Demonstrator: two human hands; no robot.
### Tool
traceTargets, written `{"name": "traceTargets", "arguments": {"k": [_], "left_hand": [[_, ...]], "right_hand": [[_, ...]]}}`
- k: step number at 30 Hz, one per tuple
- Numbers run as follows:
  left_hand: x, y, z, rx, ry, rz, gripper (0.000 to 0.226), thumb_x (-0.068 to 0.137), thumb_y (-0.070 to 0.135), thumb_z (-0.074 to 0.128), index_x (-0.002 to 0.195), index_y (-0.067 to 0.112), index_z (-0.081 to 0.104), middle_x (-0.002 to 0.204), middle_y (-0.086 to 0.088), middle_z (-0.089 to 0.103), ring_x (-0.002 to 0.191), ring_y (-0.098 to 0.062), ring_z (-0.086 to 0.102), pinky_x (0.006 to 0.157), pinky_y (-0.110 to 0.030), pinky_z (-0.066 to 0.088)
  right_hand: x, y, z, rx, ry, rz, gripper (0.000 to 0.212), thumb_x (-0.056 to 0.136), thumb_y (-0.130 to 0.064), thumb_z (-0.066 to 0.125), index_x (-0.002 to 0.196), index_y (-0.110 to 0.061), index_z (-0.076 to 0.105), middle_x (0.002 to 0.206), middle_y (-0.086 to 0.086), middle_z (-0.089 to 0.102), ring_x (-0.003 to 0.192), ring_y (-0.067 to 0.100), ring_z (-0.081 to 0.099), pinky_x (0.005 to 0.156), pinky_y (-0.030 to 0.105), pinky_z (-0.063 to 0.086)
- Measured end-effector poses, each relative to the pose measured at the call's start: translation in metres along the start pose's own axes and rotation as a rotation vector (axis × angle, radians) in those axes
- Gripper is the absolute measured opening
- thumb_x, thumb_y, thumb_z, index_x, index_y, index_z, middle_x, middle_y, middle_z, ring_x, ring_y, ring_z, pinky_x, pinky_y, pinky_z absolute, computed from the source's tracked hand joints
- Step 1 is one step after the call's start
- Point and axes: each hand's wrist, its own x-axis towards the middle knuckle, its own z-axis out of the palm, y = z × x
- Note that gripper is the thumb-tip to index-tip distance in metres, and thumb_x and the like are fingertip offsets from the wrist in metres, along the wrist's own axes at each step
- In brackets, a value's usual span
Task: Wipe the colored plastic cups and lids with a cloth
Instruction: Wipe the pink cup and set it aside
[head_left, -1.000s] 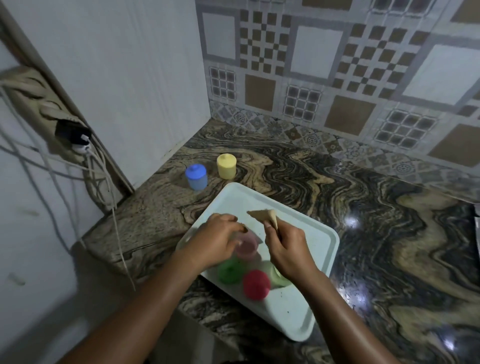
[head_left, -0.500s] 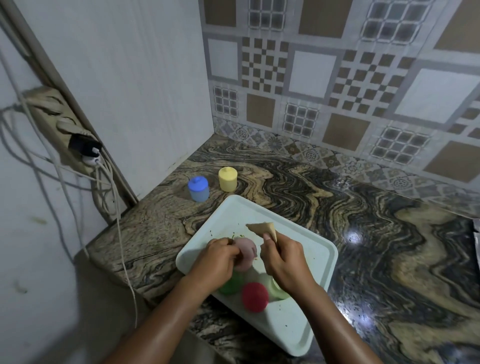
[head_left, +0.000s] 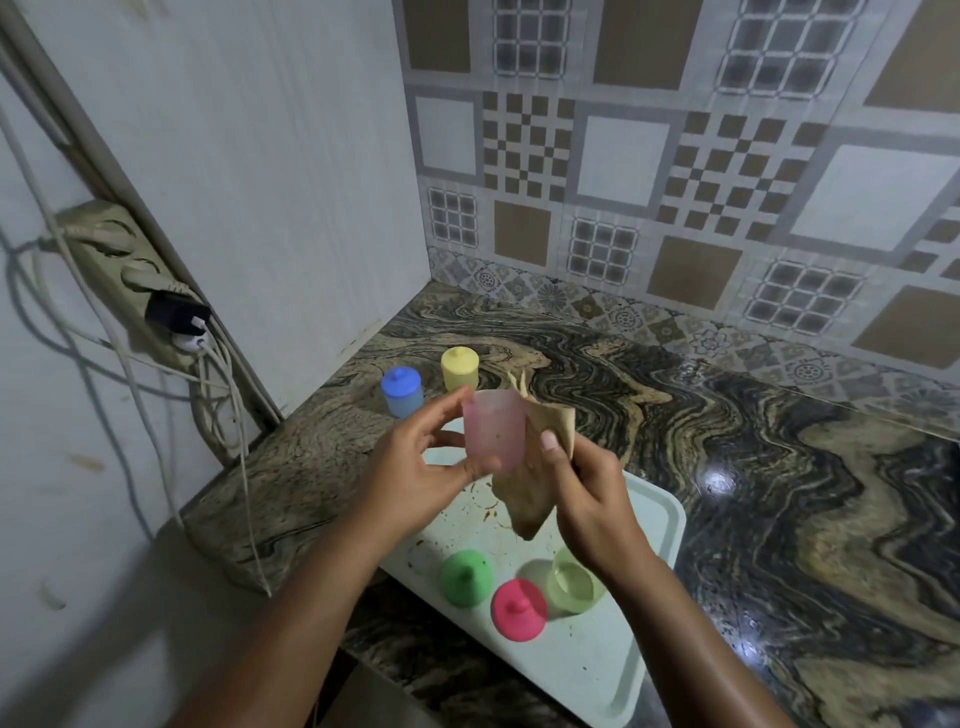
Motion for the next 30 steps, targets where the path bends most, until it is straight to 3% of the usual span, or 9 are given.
{"name": "traceTargets", "arguments": {"k": [3,7,10,13,15,17,22,27,30], "left_hand": [[-0.002,-0.005,-0.003,0.023,-0.05,0.076,0.101,0.059,0.016,0.096,0.142,0.047,0.048,0.133,0.014,0.059,0.104,-0.016,0.065,0.078,-0.032,0.062],[-0.003,-0.008,-0.004,0.044,0.002,0.145,0.091,0.068,-0.002,0.089,0.135,0.048,0.054,0.132,0.018,0.057,0.104,-0.017,0.067,0.077,-0.035,0.063],[-0.007,-0.005,-0.003,-0.139,-0.02,0.024,0.085,0.071,-0.007,0.085,0.131,0.045,0.055,0.137,0.018,0.057,0.11,-0.018,0.071,0.073,-0.044,0.063],[-0.012,-0.003,-0.002,-0.256,-0.02,-0.046,0.082,0.076,-0.012,0.079,0.139,0.032,0.05,0.144,0.006,0.055,0.105,-0.024,0.073,0.066,-0.052,0.063],[-0.014,0.0,0.0,-0.289,-0.019,-0.061,0.08,0.078,-0.015,0.075,0.141,0.027,0.049,0.143,0.005,0.058,0.106,-0.022,0.073,0.064,-0.05,0.063],[-0.015,0.003,0.0,-0.327,-0.025,-0.059,0.081,0.077,-0.019,0.074,0.14,0.025,0.049,0.14,0.007,0.06,0.107,-0.023,0.072,0.065,-0.048,0.063],[-0.019,0.006,0.0,-0.295,-0.017,-0.026,0.084,0.074,-0.023,0.073,0.143,0.019,0.049,0.135,0.008,0.064,0.107,-0.023,0.073,0.063,-0.047,0.064],[-0.019,0.007,-0.003,-0.242,0.013,-0.005,0.078,0.076,-0.016,0.076,0.138,0.027,0.053,0.128,0.01,0.068,0.107,-0.021,0.073,0.063,-0.048,0.064],[-0.016,0.007,-0.008,-0.238,0.078,0.013,0.075,0.075,-0.017,0.077,0.131,0.029,0.056,0.122,0.01,0.07,0.102,-0.012,0.073,0.062,-0.032,0.063]], "right_hand": [[0.009,-0.007,-0.007,0.081,0.023,0.025,0.045,0.106,-0.027,0.047,0.079,0.006,0.061,0.059,0.0,0.057,0.057,0.01,0.052,0.051,0.026,0.041],[0.011,-0.008,-0.01,0.169,-0.008,0.09,0.057,0.098,-0.048,0.054,0.088,0.007,0.063,0.078,0.014,0.06,0.075,0.025,0.055,0.069,0.045,0.043],[0.007,-0.013,-0.006,0.106,0.027,0.07,0.05,0.1,-0.039,0.051,0.086,0.008,0.063,0.071,0.009,0.058,0.068,0.02,0.053,0.062,0.036,0.043],[0.003,-0.019,0.0,-0.145,0.018,-0.107,0.033,0.101,-0.028,0.048,0.088,-0.001,0.062,0.069,-0.002,0.062,0.067,0.012,0.057,0.059,0.03,0.045],[0.005,-0.015,0.002,-0.4,-0.034,-0.283,0.028,0.102,-0.014,0.05,0.119,-0.002,0.069,0.121,0.008,0.072,0.12,0.02,0.065,0.095,0.034,0.053],[0.007,-0.008,0.003,-0.524,-0.145,-0.412,0.045,0.099,-0.003,0.053,0.144,0.002,0.053,0.156,0.018,0.045,0.151,0.025,0.035,0.12,0.041,0.037],[0.004,-0.01,0.006,-0.501,-0.261,-0.458,0.059,0.095,0.009,0.056,0.151,0.0,0.041,0.165,0.018,0.026,0.155,0.026,0.024,0.122,0.047,0.032],[0.002,-0.017,0.006,-0.479,-0.29,-0.5,0.046,0.1,0.0,0.05,0.146,0.005,0.048,0.16,0.021,0.034,0.153,0.026,0.03,0.121,0.052,0.033],[-0.01,-0.015,0.003,-0.414,-0.322,-0.521,0.042,0.099,-0.002,0.05,0.14,0.006,0.054,0.155,0.021,0.044,0.149,0.025,0.037,0.118,0.052,0.037]]}}
